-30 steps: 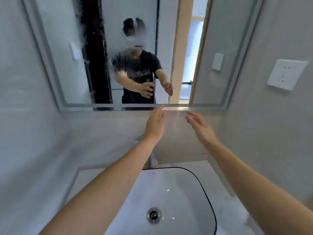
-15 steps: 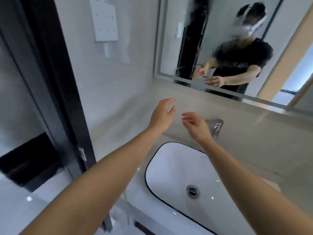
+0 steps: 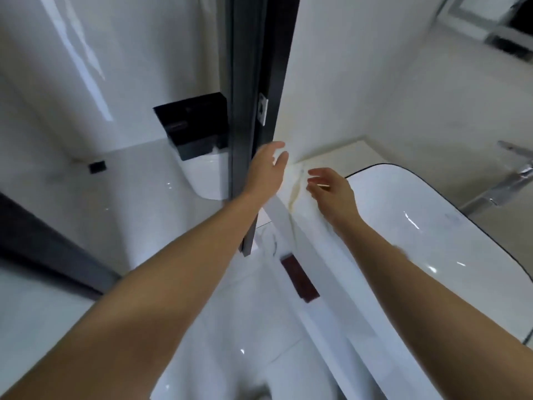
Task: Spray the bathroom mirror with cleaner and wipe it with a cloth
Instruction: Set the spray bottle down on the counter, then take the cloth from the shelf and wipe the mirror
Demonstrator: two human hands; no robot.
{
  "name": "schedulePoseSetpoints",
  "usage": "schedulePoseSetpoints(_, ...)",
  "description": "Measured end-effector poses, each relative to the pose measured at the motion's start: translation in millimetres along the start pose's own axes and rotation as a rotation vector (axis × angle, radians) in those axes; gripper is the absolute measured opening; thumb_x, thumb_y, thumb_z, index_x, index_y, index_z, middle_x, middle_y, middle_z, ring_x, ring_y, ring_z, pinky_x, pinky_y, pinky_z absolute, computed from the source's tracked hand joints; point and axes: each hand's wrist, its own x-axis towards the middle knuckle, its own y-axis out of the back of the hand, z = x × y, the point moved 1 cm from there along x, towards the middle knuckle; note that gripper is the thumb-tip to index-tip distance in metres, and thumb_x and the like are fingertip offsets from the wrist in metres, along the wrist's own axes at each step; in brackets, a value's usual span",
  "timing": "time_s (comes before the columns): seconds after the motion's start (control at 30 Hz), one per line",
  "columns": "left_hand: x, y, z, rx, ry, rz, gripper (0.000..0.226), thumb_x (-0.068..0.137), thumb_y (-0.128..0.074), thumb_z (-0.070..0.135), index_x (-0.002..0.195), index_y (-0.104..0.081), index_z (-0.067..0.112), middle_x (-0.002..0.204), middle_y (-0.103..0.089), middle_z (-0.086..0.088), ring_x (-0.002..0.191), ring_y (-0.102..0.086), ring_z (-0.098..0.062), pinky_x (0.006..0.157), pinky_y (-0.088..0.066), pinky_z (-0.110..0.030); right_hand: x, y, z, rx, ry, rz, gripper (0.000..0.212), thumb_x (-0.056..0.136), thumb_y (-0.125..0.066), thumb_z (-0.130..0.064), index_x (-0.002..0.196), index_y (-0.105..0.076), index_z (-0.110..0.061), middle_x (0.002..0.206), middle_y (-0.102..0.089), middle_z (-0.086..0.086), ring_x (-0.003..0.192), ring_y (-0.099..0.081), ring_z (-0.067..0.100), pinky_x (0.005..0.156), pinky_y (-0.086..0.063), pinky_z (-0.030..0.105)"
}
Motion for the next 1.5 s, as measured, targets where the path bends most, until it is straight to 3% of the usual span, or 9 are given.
schedulePoseSetpoints(0.27,-26.6,45.1,-95.8,0.111,0.051,0.067,0.035,0.104,-0.045,0.027,0.136,-0.054,0.017,0.139,-0.053,-0.003,0.119,-0.056,-0.017,0.094,-0.040,-0.020,-52.8,-79.1,68.9,-0.082,-0.120,0.001,0.026,0.095,-0.057,-0.017,0.119,-0.067,-0.015,0.118,-0.071,0.002,0.105,-0.065,0.018,0.094,-0.049,0.027)
schedulePoseSetpoints(0.37,-38.5,33.0,-144.2,0.139,0.051,0.069,0.034,0.104,-0.044,0.028,0.135,-0.055,0.018,0.138,-0.053,-0.002,0.116,-0.056,-0.015,0.091,-0.039,-0.020,-68.6,-118.3,117.1,-0.114,-0.155,-0.030,0.026,0.097,-0.053,-0.019,0.120,-0.066,-0.017,0.122,-0.069,-0.001,0.094,-0.065,0.012,0.084,-0.047,0.014)
schedulePoseSetpoints(0.53,-60.4,-10.1,-249.3,0.162,0.051,0.081,0.025,0.103,-0.044,0.026,0.120,-0.060,0.016,0.125,-0.055,-0.004,0.102,-0.055,-0.012,0.075,-0.037,-0.010,-85.1,-180.5,214.0,-0.152,-0.205,-0.104,0.030,0.095,-0.052,-0.015,0.123,-0.064,-0.013,0.123,-0.068,0.003,0.111,-0.064,0.022,0.099,-0.051,0.036)
schedulePoseSetpoints(0.77,-61.9,-84.9,-360.7,0.087,-0.030,0.020,0.019,0.101,-0.048,0.024,0.107,-0.063,0.015,0.119,-0.057,-0.004,0.100,-0.059,-0.018,0.085,-0.046,-0.028,-95.3,-212.5,365.0,-0.366,-0.336,-0.090,0.036,0.095,-0.049,-0.014,0.130,-0.059,-0.011,0.126,-0.065,0.009,0.117,-0.059,0.030,0.085,-0.041,0.025)
schedulePoseSetpoints(0.9,-66.6,-141.0,-406.1,0.081,-0.105,-0.070,0.024,0.101,-0.050,0.025,0.120,-0.062,0.015,0.129,-0.055,-0.002,0.113,-0.057,-0.019,0.090,-0.044,-0.027,-97.1,-216.6,438.9,-0.490,-0.373,0.010,0.043,0.099,-0.043,-0.015,0.141,-0.050,-0.015,0.134,-0.060,0.011,0.120,-0.058,0.033,0.096,-0.047,0.036)
schedulePoseSetpoints(1.07,-72.6,-205.9,-458.3,0.289,-0.291,-0.251,0.037,0.103,-0.048,0.028,0.138,-0.056,0.016,0.146,-0.049,-0.002,0.133,-0.046,-0.021,0.108,-0.037,-0.033,-95.6,-217.0,507.6,-0.620,-0.358,0.074,0.048,0.101,-0.042,-0.013,0.149,-0.040,-0.023,0.145,-0.052,0.008,0.125,-0.056,0.030,0.104,-0.045,0.036)
schedulePoseSetpoints(1.2,-71.8,-254.2,-487.8,0.589,-0.522,-0.423,0.042,0.105,-0.040,0.033,0.143,-0.052,0.020,0.152,-0.046,-0.004,0.142,-0.037,-0.020,0.112,-0.026,-0.030,-91.8,-210.8,544.5,-0.666,-0.289,0.121,0.047,0.099,-0.052,-0.026,0.145,-0.045,-0.027,0.144,-0.054,0.004,0.127,-0.055,0.026,0.104,-0.047,0.035)
schedulePoseSetpoints(1.37,-68.1,-300.4,-503.8,0.768,-0.632,-0.624,0.048,0.104,-0.033,0.047,0.148,-0.043,0.031,0.161,-0.031,0.006,0.149,-0.025,-0.011,0.121,-0.016,-0.032,-85.7,-206.5,566.5,-0.833,-0.077,0.123,0.053,0.091,-0.060,-0.049,0.139,-0.052,-0.026,0.139,-0.055,-0.007,0.123,-0.055,0.016,0.101,-0.045,0.025)
schedulePoseSetpoints(1.5,-71.8,-302.1,-519.3,0.845,-0.699,-0.620,0.057,0.097,-0.036,0.061,0.148,-0.041,0.036,0.161,-0.029,0.010,0.148,-0.026,-0.009,0.121,-0.020,-0.038,-81.3,-208.2,566.4,-0.917,-0.018,0.147,0.055,0.082,-0.067,-0.056,0.129,-0.057,-0.028,0.127,-0.058,-0.009,0.112,-0.057,0.014,0.093,-0.049,0.025)
